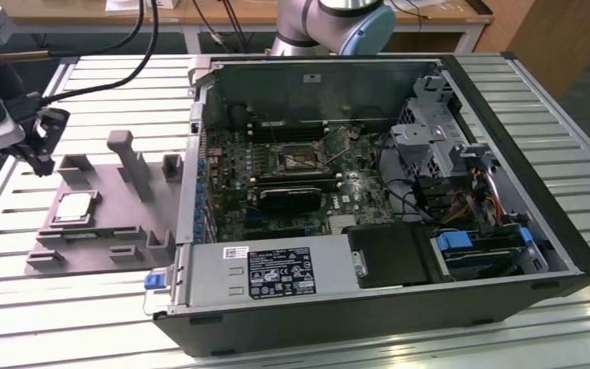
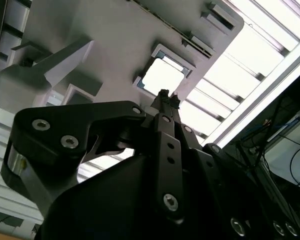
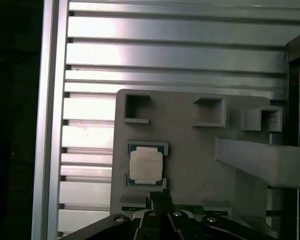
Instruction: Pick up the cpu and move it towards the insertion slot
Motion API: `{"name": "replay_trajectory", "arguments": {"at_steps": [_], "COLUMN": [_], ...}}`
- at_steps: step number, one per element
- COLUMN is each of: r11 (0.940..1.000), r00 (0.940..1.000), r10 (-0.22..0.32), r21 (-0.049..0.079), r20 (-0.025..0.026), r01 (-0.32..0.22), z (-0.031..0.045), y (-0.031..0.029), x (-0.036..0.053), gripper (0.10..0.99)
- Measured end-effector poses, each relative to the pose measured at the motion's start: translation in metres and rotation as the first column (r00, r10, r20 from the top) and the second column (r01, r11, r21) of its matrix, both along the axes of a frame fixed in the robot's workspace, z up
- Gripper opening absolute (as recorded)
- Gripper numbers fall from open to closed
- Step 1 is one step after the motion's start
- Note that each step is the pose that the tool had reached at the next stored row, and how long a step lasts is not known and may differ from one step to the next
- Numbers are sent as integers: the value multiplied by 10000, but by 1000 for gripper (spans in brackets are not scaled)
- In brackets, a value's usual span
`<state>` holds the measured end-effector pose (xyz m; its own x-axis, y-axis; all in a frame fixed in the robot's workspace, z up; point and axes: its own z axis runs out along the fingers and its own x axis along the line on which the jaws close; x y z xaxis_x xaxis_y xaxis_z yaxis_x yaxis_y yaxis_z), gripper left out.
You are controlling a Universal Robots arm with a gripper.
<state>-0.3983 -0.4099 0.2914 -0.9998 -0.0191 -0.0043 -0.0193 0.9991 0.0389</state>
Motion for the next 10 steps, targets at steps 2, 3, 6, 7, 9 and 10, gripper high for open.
{"name": "replay_trajectory", "arguments": {"at_steps": [2, 3, 6, 7, 9, 10], "r11": [10000, 10000, 10000, 10000, 10000, 10000], "r00": [10000, 10000, 10000, 10000, 10000, 10000], "r10": [0, 0, 0, 0, -1, 0], "r21": [0, 1, 0, 0, 0, 0], "r20": [34, 43, 45, 44, 46, 45], "r01": [0, 0, 0, 0, 1, 0], "z": [-56, -73, -146, -182, -219, -237], "y": [0, 0, 0, 0, 0, 0], "x": [-1, -2, -6, -9, -18, -22], "gripper": [102, 102, 102, 102, 102, 102]}}
